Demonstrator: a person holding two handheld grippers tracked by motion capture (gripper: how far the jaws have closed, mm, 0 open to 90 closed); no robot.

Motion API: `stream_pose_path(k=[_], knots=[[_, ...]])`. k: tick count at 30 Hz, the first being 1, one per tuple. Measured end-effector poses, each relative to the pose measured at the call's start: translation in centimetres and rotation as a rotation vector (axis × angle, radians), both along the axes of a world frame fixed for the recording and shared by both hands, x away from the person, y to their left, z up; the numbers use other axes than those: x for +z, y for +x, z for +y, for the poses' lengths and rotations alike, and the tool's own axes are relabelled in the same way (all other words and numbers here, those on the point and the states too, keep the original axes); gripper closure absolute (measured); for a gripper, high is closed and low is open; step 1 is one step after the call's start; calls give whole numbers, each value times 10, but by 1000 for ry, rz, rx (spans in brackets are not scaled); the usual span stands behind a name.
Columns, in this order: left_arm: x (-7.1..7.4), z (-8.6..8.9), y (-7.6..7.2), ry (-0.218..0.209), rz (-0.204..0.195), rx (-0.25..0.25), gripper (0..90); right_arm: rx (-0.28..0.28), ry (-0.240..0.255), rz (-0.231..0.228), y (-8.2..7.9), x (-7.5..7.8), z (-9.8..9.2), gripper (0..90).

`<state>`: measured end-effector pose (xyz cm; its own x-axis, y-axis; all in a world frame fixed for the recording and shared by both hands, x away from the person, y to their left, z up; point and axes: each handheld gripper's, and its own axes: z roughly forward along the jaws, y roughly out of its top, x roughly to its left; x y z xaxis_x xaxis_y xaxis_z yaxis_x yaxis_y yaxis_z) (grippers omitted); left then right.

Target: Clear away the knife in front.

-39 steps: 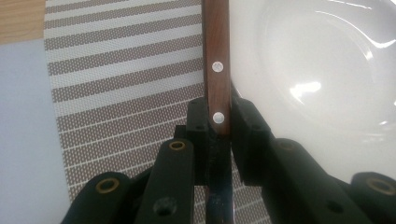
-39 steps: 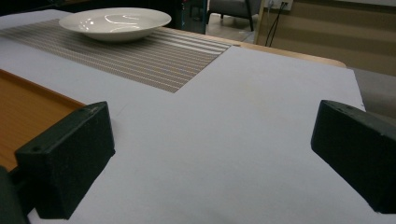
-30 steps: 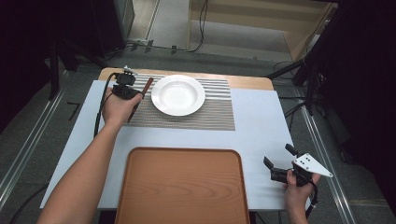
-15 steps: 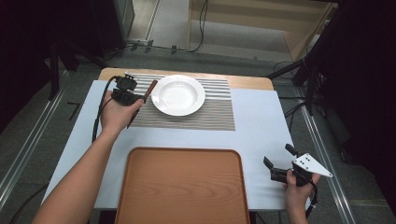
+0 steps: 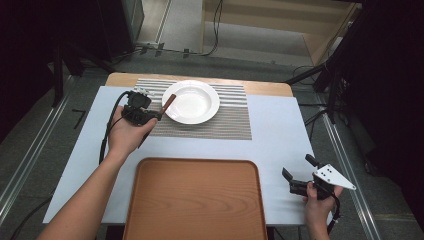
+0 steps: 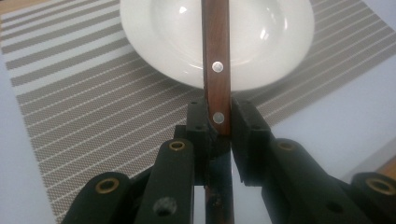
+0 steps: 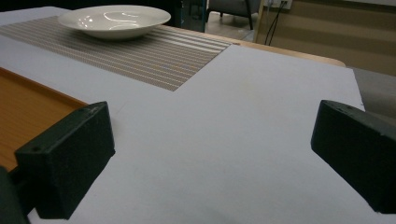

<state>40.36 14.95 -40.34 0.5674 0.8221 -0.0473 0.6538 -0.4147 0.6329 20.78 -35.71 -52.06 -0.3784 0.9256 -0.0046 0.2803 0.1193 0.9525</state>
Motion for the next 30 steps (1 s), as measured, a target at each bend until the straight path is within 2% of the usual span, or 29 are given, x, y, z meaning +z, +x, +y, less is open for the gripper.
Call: stream_pose_path(k=[13, 19, 23, 30], knots=[[-7, -6, -34, 0, -9, -57, 765, -1, 2, -1, 0, 0, 0, 0], [-8, -7, -46, 2, -17, -73, 765, 0, 1, -1, 0, 0, 0, 0], [-12, -8, -59, -8, -16, -81, 765, -1, 2, -1, 0, 0, 0, 0], [-15, -9, -78, 1, -23, -100, 765, 0, 2, -1, 0, 0, 0, 0]])
